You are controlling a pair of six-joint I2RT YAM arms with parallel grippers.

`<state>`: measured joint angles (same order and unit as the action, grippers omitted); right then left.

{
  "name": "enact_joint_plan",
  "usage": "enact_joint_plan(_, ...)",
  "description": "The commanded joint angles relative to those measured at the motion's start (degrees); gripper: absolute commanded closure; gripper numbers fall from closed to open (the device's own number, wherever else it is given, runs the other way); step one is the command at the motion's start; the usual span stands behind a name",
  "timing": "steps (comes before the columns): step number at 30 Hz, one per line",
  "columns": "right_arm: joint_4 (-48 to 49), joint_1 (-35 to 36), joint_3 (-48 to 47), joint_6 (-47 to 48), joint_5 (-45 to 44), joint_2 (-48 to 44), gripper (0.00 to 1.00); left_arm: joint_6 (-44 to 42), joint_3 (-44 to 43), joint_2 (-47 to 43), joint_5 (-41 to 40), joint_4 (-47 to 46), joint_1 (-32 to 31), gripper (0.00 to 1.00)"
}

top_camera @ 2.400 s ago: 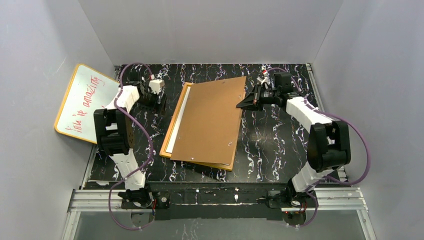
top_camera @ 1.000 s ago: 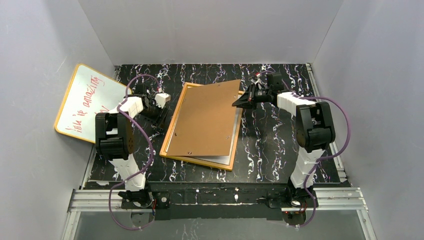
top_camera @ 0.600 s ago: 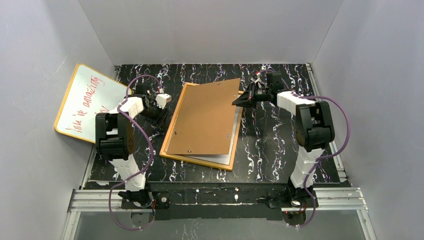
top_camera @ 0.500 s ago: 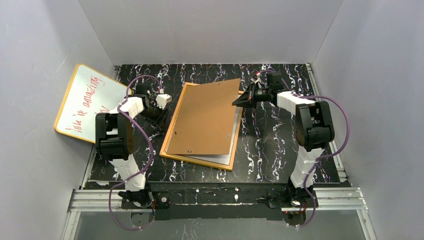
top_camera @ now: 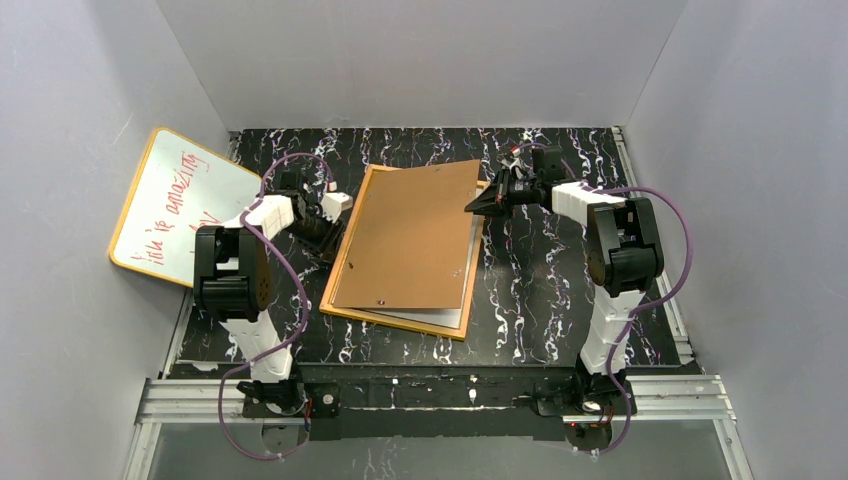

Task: Put the photo into the frame
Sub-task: Place the photo frame item in the photo frame.

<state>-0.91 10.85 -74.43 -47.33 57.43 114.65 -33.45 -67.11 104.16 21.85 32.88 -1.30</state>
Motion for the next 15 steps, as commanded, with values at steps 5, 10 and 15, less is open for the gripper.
enact_joint_plan(5,6.5,-0.3,-1.7,-1.7,-0.6,-0.5,0.99,-1.8,3.2,0.8,2.6,5.5,-1.5,0.72)
enact_joint_plan(10,14.5,0.3,3.1,-6.3,-2.6,-2.2,0.99,-1.7,4.5,0.6,3.9,5.7,-1.6,0.8)
enact_joint_plan(15,14.6,1.4,3.2,-6.3,-3.6,-1.9,0.99,-2.0,5.2,0.5,4.8,5.9,-1.8,0.81)
